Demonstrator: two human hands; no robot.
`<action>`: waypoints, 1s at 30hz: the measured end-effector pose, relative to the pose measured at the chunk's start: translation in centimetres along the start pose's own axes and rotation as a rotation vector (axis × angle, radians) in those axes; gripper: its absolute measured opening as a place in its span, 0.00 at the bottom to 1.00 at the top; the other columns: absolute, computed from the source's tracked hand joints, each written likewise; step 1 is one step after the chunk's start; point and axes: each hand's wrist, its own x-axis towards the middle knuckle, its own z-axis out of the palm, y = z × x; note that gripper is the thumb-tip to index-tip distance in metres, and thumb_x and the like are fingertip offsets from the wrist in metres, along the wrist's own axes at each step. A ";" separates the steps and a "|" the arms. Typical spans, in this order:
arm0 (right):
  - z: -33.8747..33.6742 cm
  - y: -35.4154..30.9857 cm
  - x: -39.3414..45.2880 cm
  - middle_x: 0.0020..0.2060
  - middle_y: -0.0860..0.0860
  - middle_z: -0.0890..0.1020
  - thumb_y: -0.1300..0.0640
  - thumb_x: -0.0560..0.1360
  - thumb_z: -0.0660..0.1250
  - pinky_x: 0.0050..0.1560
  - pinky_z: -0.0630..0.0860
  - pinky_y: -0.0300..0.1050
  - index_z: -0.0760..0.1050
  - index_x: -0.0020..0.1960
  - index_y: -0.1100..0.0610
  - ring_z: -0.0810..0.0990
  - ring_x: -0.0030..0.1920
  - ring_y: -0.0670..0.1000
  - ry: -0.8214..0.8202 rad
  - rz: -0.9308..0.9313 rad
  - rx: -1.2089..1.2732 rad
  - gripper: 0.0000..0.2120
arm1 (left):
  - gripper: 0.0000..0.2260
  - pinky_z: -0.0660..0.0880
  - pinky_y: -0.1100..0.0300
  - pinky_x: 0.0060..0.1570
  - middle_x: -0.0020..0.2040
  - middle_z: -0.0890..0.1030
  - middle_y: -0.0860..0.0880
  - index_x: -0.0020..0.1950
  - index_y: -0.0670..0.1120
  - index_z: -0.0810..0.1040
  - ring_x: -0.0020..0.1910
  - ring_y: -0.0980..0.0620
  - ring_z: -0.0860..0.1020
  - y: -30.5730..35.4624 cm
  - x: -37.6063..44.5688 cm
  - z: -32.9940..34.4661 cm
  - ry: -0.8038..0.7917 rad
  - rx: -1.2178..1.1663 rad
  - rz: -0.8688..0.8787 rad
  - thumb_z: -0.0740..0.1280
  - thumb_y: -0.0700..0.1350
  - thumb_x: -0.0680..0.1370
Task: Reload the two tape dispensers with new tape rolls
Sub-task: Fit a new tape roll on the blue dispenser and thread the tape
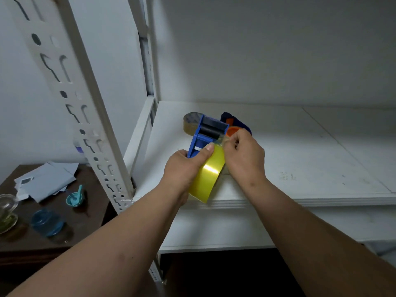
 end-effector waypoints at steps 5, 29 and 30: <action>1.0 -1.4 -0.5 0.32 0.46 0.75 0.56 0.75 0.58 0.56 0.66 0.51 0.64 0.38 0.51 0.73 0.37 0.53 0.064 -0.155 -0.068 0.08 | 0.24 0.77 0.51 0.47 0.44 0.79 0.42 0.48 0.42 0.78 0.43 0.47 0.76 -0.3 0.7 -1.4 -0.147 -0.017 0.004 0.73 0.62 0.70; -0.6 1.6 1.5 0.34 0.47 0.73 0.57 0.73 0.59 0.50 0.54 0.44 0.65 0.37 0.52 0.70 0.39 0.51 0.161 -0.299 -0.128 0.07 | 0.32 0.78 0.46 0.52 0.49 0.84 0.41 0.49 0.40 0.79 0.49 0.41 0.82 -0.2 0.5 1.7 -0.013 0.019 -0.011 0.75 0.65 0.60; -0.6 1.6 1.7 0.34 0.47 0.73 0.57 0.72 0.59 0.50 0.55 0.44 0.65 0.37 0.52 0.70 0.39 0.51 0.157 -0.297 -0.123 0.06 | 0.31 0.78 0.44 0.56 0.52 0.84 0.40 0.51 0.40 0.80 0.52 0.41 0.82 -0.3 0.4 1.9 -0.012 0.016 -0.020 0.74 0.65 0.62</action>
